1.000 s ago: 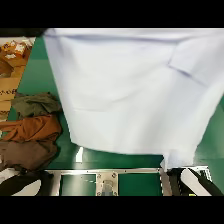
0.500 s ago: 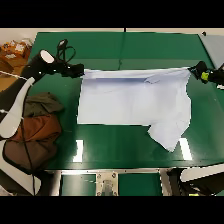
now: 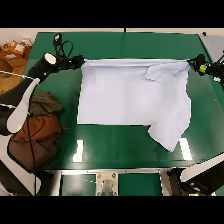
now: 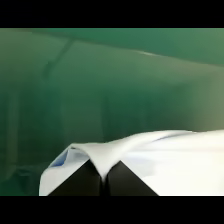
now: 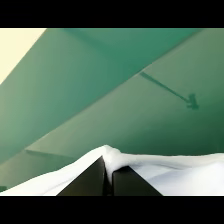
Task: Fold the shirts.
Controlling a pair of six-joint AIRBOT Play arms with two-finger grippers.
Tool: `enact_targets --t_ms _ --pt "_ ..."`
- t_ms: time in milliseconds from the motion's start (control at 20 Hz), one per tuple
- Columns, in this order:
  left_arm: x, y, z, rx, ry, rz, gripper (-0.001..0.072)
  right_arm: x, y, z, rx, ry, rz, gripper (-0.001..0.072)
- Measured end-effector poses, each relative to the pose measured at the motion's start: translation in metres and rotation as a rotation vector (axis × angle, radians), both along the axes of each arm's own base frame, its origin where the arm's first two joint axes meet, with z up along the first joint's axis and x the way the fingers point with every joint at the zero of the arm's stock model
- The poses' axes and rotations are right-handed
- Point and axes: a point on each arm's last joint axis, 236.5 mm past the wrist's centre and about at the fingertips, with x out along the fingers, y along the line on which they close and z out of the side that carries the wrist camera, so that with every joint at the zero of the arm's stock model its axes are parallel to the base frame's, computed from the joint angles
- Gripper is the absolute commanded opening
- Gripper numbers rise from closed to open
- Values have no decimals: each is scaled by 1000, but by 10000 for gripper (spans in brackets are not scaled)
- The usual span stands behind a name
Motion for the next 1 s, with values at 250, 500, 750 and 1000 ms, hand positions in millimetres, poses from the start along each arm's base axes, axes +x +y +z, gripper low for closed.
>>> enact_targets --t_ms 250,500,750,1000 --pt "10 6 6 0 -40 31 32 4 -2 -14 4 17 -1 15" --pt "-17 -4 -23 67 77 -86 32 -31 -6 -34 1 115 109 13" --pt "-58 -10 -56 133 245 -223 32 -91 -3 -68 5 311 265 13" --pt "-85 -12 -89 137 386 -276 32 -131 2 -101 46 445 317 15"
